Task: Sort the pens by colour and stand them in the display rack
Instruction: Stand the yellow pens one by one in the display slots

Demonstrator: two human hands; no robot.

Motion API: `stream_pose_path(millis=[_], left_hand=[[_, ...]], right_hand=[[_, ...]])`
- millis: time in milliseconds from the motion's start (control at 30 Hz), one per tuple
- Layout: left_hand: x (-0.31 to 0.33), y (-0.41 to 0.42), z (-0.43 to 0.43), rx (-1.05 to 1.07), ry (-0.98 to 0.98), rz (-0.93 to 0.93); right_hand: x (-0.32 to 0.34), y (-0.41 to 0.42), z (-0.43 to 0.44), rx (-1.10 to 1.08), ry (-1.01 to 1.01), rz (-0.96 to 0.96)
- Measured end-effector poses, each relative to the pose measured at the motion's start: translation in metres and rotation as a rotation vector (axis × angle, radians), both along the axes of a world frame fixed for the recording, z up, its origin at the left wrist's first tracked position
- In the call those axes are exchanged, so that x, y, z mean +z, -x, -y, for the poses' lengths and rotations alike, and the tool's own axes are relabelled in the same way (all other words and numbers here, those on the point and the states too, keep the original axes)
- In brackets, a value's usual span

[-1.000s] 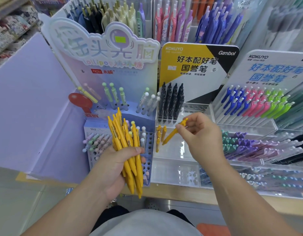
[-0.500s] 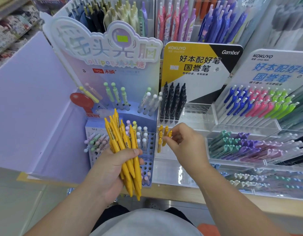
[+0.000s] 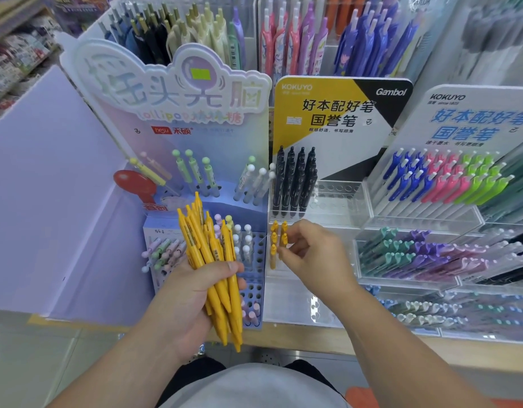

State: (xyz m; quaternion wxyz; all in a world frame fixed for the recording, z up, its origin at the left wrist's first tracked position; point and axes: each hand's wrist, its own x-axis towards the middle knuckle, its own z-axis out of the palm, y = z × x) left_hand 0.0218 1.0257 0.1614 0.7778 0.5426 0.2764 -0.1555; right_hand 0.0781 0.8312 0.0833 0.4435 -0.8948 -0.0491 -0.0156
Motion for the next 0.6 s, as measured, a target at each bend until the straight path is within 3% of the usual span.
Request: stream_pose_path(millis=[133,300,400,433,500,600], left_hand=[[0.001,-0.002,0.000,-0.010,0.002,0.000],[0.003,-0.005,0.004,-0.019,-0.016,0.016],[0.003,-0.006,0.004,-0.091,-0.007,0.030],[0.004,-0.007,0.003,-0.117,0.001,0.034],[0.004,-0.008,0.004,-0.170,0.020,0.046],[0.008,-0.010,0.009,-0.238,0.072,0.071]], right_hand=[[0.012,-0.002,0.011,-0.028,-0.032,0.019],[0.022,-0.021,0.012,0.128,0.165,0.101],[0.030,-0.020,0.013,0.069,0.190,0.096],[0.035,-0.016,0.011,0.000,0.127,0.102],[0.051,-0.007,0.004,-0.137,-0.186,0.013],[0.077,0.001,-0.009,-0.086,-0.693,-0.328]])
